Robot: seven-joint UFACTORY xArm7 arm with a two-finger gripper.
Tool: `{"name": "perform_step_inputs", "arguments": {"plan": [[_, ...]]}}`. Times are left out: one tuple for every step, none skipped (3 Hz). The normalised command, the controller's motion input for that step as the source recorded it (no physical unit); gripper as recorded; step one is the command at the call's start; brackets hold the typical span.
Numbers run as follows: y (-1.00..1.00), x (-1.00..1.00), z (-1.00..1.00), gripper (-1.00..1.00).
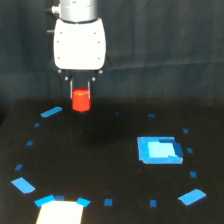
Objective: Pick up the red object from the table
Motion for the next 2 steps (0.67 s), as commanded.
{"name": "perform_step_inputs", "arguments": {"plan": [[-0.10, 1.00, 0.47, -0.98], [-0.22, -0.42, -0.09, -0.74]]}}
